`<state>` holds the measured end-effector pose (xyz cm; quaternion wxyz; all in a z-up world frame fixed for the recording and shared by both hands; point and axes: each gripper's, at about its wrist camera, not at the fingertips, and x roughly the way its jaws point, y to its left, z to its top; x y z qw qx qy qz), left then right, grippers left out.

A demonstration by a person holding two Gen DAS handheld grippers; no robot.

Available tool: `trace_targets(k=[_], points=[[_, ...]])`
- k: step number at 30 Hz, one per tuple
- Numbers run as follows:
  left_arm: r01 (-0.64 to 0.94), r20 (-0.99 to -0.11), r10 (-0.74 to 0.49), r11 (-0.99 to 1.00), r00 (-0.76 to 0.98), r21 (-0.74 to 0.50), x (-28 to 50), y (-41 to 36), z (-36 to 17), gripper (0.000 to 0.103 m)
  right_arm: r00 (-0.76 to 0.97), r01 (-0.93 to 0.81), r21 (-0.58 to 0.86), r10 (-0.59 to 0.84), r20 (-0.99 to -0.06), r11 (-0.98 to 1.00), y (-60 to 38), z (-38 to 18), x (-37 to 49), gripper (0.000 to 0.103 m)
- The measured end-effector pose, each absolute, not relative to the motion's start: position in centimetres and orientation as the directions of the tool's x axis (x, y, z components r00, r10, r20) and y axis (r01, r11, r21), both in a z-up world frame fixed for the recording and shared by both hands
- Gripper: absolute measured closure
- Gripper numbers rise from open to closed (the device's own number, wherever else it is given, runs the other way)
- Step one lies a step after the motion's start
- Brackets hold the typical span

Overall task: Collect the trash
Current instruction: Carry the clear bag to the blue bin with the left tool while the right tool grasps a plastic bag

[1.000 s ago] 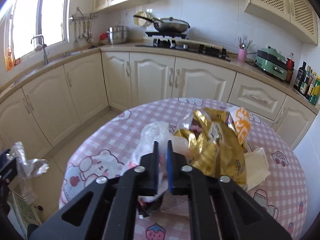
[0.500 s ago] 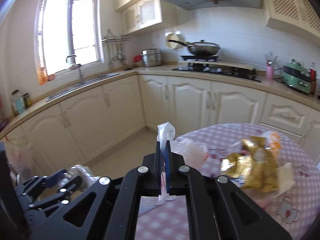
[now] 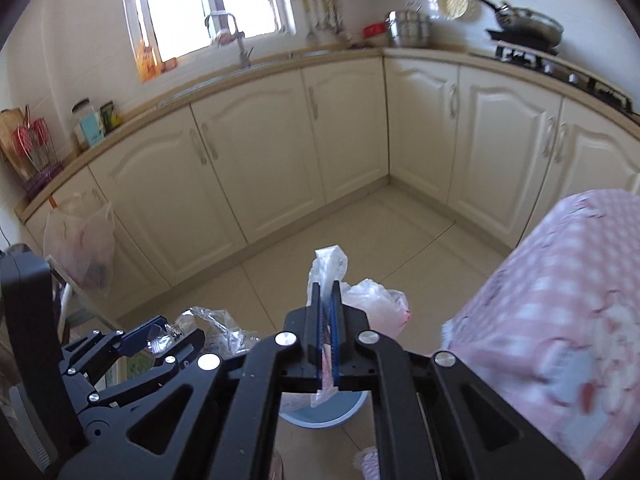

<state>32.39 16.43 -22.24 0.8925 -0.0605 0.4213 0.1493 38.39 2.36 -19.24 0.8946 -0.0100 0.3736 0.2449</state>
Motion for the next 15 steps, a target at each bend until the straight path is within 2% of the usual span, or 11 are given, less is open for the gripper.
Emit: trace_targets(k=[6, 7, 9, 12, 15], points=[[-0.344, -0.820, 0.191, 0.939, 0.539, -0.007, 35.3, 18.9, -25.8, 0.061, 0.568, -0.433, 0.152, 0.400, -0.720, 0.888, 5.9, -24.0, 40.5, 0.100], [-0.345, -0.824, 0.185, 0.938, 0.535, -0.014, 35.4, 19.1, -26.1, 0.058, 0.570, -0.427, 0.147, 0.392, -0.722, 0.892, 6.2, -24.5, 40.9, 0.100], [-0.347, -0.826, 0.182, 0.938, 0.533, -0.018, 35.8, 19.1, -26.7, 0.037, 0.576, -0.413, 0.140, 0.377, -0.725, 0.900, 6.4, -25.3, 41.4, 0.100], [-0.345, -0.826, 0.186, 0.939, 0.532, -0.011, 36.6, 19.0, -27.2, 0.031, 0.580, -0.397, 0.131, 0.359, -0.731, 0.908, 6.4, -26.4, 42.3, 0.100], [-0.349, -0.829, 0.184, 0.937, 0.529, -0.015, 37.0, 19.4, -27.8, 0.029, 0.569, -0.389, 0.137, 0.355, -0.741, 0.911, 6.1, -27.3, 42.9, 0.100]])
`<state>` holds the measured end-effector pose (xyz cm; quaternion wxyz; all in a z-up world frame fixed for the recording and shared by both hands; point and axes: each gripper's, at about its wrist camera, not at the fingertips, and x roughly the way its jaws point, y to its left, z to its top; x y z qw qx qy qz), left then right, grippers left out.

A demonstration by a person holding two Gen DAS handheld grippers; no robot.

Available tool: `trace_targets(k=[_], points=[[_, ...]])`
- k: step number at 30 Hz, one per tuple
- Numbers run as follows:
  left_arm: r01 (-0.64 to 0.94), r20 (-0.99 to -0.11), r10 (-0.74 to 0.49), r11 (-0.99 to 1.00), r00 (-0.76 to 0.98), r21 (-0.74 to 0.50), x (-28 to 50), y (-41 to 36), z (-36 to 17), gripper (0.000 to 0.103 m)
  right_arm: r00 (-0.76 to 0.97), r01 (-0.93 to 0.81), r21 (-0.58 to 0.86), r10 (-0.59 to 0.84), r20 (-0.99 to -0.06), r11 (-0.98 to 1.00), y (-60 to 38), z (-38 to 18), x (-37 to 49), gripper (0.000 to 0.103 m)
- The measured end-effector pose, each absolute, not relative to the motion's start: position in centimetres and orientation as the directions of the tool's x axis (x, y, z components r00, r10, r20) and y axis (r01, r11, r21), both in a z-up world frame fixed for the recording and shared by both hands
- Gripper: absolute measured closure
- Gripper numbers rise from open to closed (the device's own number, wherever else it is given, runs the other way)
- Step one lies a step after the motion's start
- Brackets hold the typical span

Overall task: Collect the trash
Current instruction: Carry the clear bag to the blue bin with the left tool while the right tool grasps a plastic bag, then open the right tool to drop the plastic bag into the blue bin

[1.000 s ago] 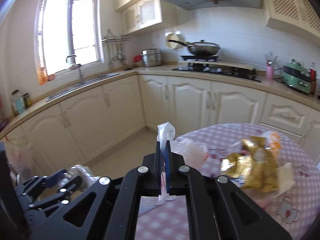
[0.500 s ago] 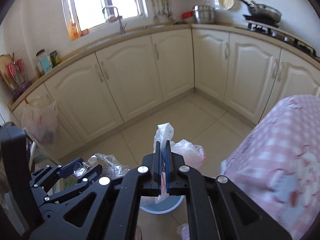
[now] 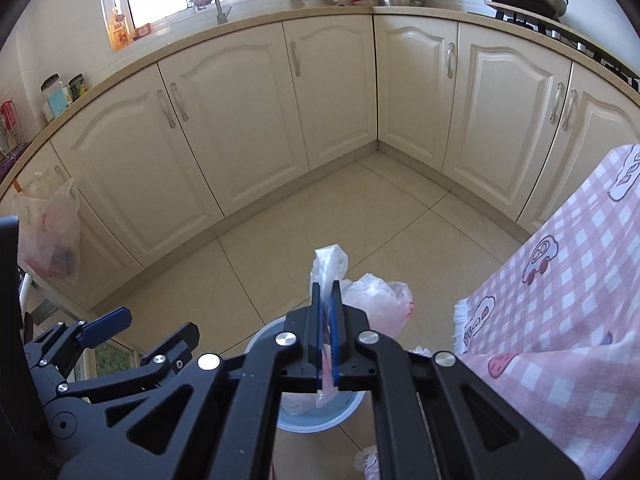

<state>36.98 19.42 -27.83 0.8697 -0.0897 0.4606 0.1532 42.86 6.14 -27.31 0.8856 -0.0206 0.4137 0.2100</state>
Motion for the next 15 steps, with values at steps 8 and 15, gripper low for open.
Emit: trace_targets(k=[8, 15], points=[[-0.374, -0.830, 0.194, 0.927, 0.523, -0.019, 36.9, 20.2, -28.3, 0.029, 0.535, -0.401, 0.167, 0.378, -0.755, 0.901, 7.0, -28.6, 43.3, 0.099], [-0.408, -0.816, 0.216, 0.912, 0.536, -0.027, 36.1, 21.5, -27.4, 0.029, 0.521, -0.428, 0.209, 0.429, -0.738, 0.879, 8.9, -28.4, 43.9, 0.095]])
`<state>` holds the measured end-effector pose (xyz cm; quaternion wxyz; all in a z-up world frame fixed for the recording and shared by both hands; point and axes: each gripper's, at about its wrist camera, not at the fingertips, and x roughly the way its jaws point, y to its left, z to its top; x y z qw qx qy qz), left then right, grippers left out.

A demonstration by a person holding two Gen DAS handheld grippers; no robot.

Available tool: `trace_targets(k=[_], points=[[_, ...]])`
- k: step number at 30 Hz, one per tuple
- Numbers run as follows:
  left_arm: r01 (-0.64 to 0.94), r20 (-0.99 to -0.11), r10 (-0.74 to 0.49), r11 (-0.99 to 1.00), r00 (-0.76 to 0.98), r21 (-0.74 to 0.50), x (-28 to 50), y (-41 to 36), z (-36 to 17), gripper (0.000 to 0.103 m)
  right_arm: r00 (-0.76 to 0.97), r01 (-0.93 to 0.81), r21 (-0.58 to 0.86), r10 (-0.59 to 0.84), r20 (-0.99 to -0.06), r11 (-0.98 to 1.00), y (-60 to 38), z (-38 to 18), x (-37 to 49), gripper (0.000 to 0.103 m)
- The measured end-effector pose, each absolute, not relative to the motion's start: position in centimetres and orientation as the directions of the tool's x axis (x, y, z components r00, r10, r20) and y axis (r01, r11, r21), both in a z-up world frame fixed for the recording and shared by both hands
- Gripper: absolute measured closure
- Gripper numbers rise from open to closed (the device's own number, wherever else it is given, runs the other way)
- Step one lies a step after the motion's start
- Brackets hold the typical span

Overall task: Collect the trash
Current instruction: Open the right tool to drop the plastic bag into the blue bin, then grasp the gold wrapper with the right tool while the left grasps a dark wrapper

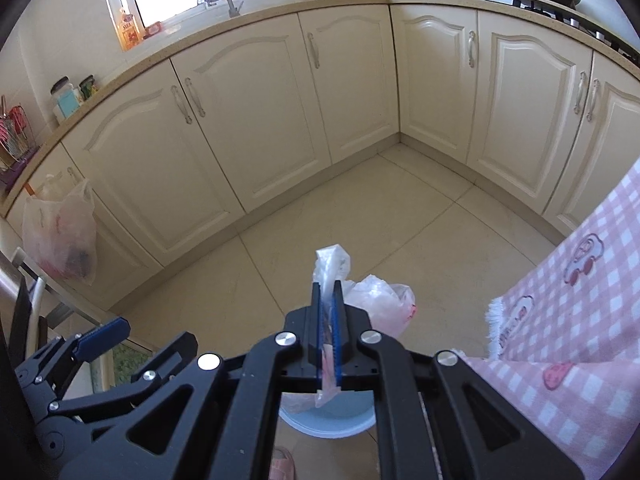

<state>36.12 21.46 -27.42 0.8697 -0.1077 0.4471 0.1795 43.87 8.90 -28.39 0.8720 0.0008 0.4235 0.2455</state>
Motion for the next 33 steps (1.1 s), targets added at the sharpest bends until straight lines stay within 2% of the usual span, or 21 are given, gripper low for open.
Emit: trace_targets(k=[2, 4, 12, 20, 27, 33], points=[[-0.415, -0.810, 0.220, 0.909, 0.544, -0.032, 35.9, 21.7, -27.0, 0.029, 0.528, -0.427, 0.213, 0.433, -0.730, 0.879, 9.4, -28.2, 44.1, 0.091], [-0.415, -0.803, 0.220, 0.909, 0.554, -0.037, 35.6, 21.8, -26.5, 0.029, 0.539, -0.423, 0.221, 0.440, -0.718, 0.879, 9.7, -27.7, 44.1, 0.063], [-0.373, -0.744, 0.206, 0.926, 0.635, -0.063, 33.6, 19.8, -22.5, 0.028, 0.623, -0.398, 0.175, 0.406, -0.669, 0.900, 7.3, -23.0, 41.4, 0.062], [-0.278, -0.632, 0.165, 0.957, 0.757, -0.083, 30.0, 14.8, -16.3, 0.021, 0.770, -0.314, 0.130, 0.332, -0.544, 0.941, -0.3, -14.9, 35.3, 0.058], [-0.134, -0.536, 0.071, 0.988, 0.841, -0.079, 26.5, 8.0, -11.9, 0.018, 0.867, -0.195, 0.095, 0.217, -0.448, 0.976, -9.3, -9.9, 28.8, 0.053], [0.005, -0.516, -0.040, 0.998, 0.856, -0.069, 25.8, 1.8, -10.6, 0.018, 0.899, -0.065, 0.114, 0.108, -0.424, 0.991, -16.8, -8.8, 25.3, 0.053]])
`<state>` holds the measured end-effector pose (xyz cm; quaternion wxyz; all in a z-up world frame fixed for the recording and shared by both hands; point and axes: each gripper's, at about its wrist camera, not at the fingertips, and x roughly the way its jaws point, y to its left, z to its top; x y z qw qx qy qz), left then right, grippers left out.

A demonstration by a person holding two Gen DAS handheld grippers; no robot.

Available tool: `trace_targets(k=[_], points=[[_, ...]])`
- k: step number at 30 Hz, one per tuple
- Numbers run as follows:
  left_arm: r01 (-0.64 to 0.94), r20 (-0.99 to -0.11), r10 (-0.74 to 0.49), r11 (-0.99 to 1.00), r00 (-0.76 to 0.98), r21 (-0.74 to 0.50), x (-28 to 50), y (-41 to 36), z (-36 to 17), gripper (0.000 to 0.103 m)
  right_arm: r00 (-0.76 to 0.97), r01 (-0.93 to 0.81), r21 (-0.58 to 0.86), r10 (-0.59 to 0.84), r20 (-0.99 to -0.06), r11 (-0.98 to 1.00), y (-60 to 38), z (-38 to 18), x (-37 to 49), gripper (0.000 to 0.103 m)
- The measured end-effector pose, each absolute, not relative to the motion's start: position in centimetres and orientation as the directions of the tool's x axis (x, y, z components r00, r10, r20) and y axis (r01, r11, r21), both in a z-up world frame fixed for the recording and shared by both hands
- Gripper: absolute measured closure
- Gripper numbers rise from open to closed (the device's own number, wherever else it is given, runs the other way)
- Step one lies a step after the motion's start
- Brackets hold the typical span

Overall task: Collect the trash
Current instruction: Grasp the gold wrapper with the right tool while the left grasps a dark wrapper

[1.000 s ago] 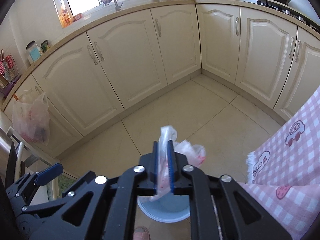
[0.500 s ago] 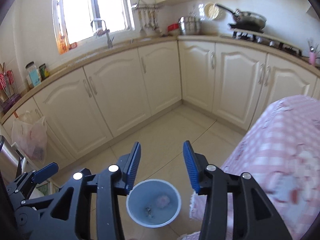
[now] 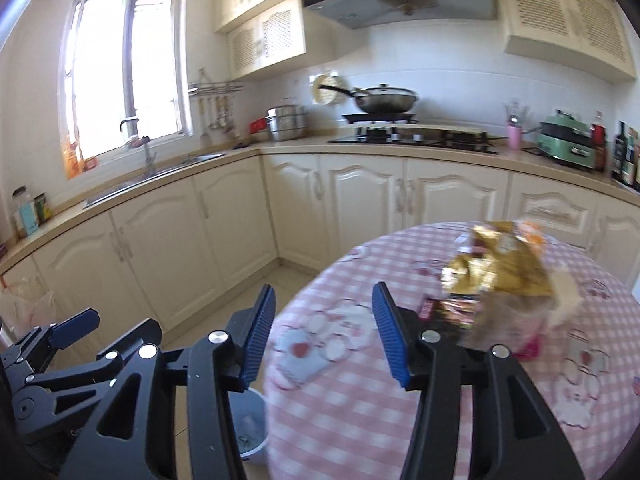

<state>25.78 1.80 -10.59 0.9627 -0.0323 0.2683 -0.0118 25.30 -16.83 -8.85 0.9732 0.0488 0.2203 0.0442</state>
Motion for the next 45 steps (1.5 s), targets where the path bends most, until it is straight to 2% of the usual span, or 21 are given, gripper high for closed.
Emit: trace_targets(k=[8, 15, 23, 28, 32, 34, 36, 41, 45], points=[[0.155, -0.549, -0.160, 0.986, 0.820, -0.056, 26.5, -6.0, -11.1, 0.018, 0.897, 0.106, 0.144, -0.033, -0.440, 0.984, -26.1, -9.9, 22.4, 0.053], [0.222, -0.599, -0.200, 0.974, 0.775, -0.038, 28.1, -10.6, -12.7, 0.018, 0.874, 0.209, 0.184, -0.099, -0.475, 0.960, -31.3, -11.9, 22.3, 0.052], [0.262, -0.621, -0.218, 0.965, 0.753, -0.021, 29.7, -13.1, -13.6, 0.018, 0.867, 0.216, 0.232, -0.077, -0.492, 0.948, -33.4, -12.4, 25.2, 0.049], [0.261, -0.629, -0.220, 0.965, 0.746, -0.028, 30.8, -13.2, -13.7, 0.018, 0.855, 0.176, 0.257, -0.018, -0.519, 0.950, -33.3, -12.6, 28.6, 0.043], [0.294, -0.646, -0.250, 0.955, 0.721, -0.042, 31.6, -13.7, -14.2, 0.018, 0.831, 0.147, 0.282, 0.037, -0.555, 0.948, -33.3, -13.5, 30.6, 0.043], [0.310, -0.658, -0.265, 0.950, 0.705, -0.050, 32.0, -14.2, -14.7, 0.018, 0.831, 0.127, 0.299, 0.063, -0.552, 0.946, -33.5, -13.8, 30.7, 0.062], [0.319, -0.670, -0.271, 0.946, 0.692, -0.053, 32.5, -14.6, -15.3, 0.018, 0.839, 0.121, 0.296, 0.062, -0.540, 0.947, -33.6, -13.9, 30.5, 0.068], [0.326, -0.699, -0.274, 0.943, 0.660, -0.063, 33.6, -15.6, -16.5, 0.019, 0.868, 0.134, 0.255, 0.011, -0.496, 0.958, -33.1, -13.4, 29.8, 0.076], [0.352, -0.741, -0.302, 0.931, 0.600, -0.094, 34.6, -16.0, -17.2, 0.029, 0.873, 0.133, 0.234, -0.002, -0.488, 0.963, -32.8, -13.3, 29.9, 0.077]])
